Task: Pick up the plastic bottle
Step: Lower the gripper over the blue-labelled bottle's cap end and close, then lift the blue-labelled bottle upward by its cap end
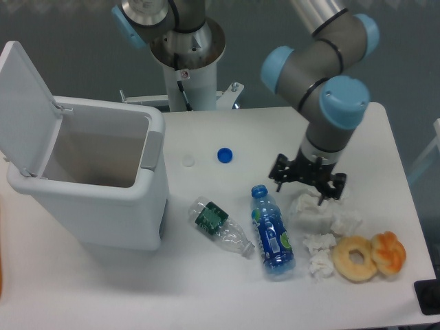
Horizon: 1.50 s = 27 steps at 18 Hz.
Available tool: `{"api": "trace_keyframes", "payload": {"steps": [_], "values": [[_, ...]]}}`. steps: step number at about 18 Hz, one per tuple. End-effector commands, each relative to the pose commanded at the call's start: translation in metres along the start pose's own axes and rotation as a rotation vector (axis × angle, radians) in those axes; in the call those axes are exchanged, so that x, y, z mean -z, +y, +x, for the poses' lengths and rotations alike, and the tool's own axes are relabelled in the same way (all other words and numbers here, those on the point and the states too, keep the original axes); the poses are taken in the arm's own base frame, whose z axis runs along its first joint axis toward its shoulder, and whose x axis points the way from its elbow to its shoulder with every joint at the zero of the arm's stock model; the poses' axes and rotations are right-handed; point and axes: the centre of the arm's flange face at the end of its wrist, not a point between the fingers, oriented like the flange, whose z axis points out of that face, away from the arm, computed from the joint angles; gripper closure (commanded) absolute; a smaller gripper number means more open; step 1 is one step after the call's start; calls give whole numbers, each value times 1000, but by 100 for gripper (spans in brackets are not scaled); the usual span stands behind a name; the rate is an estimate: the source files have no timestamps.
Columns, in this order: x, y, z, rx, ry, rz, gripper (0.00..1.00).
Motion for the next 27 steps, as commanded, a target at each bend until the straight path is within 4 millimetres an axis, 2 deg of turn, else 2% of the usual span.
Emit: {"api": "trace_keyframes", "payload": {"steps": [2, 6, 10, 18, 20, 25, 26, 27], "values": [[-14, 2, 8, 51, 20, -18, 0], [-32, -11, 22, 65, 9, -62, 0], [-53, -16, 22, 84, 1, -107, 0], [-70, -26, 21, 107, -47, -122, 0], [-70, -26, 20, 127, -53, -117, 10], [-68, -26, 20, 127, -53, -115, 54], [-67, -26, 20, 125, -53, -113, 62], [-67, -26, 20, 125, -53, -113, 64]]}}
